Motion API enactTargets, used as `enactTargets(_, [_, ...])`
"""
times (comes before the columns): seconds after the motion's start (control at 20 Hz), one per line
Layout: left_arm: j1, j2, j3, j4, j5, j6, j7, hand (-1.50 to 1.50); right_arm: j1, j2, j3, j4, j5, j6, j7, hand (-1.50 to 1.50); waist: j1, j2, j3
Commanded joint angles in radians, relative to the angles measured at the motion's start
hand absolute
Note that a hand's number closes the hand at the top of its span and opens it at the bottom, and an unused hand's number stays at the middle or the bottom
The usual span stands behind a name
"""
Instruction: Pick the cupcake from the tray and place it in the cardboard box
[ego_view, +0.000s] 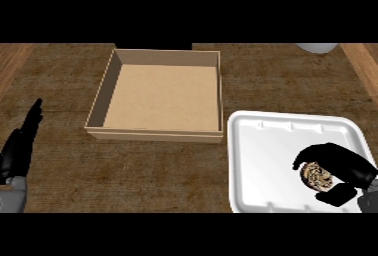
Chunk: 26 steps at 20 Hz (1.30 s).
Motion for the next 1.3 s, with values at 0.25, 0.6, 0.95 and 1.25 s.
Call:
enactTargets(0.25, [0.02,0.002,0.012,-0.03,-0.021,-0.017,0.011,0.0,-0.038,0.063,-0.077,0.03,0.044,-0.219,-0.027,1.5,-0.002,0.001,0.004])
enactTargets(0.6, [0.032,0.023,0.065,0.004,0.0,0.007,0.031,0.0,0.103,0.383,-0.19,-0.086,0.122,-0.299,0.699,1.5,-0.105,-0.029,-0.008])
enactTargets(0.95, [0.052,0.026,0.059,-0.003,0.001,-0.008,0.024,0.0,0.115,0.546,-0.092,-0.362,0.385,-0.415,1.095,1.5,-0.071,-0.033,-0.008])
enactTargets(1.25, [0.001,0.015,0.025,-0.014,-0.007,-0.023,0.032,0.0,-0.032,0.552,0.198,-0.566,0.64,-0.385,1.395,1.5,-0.015,-0.018,-0.004])
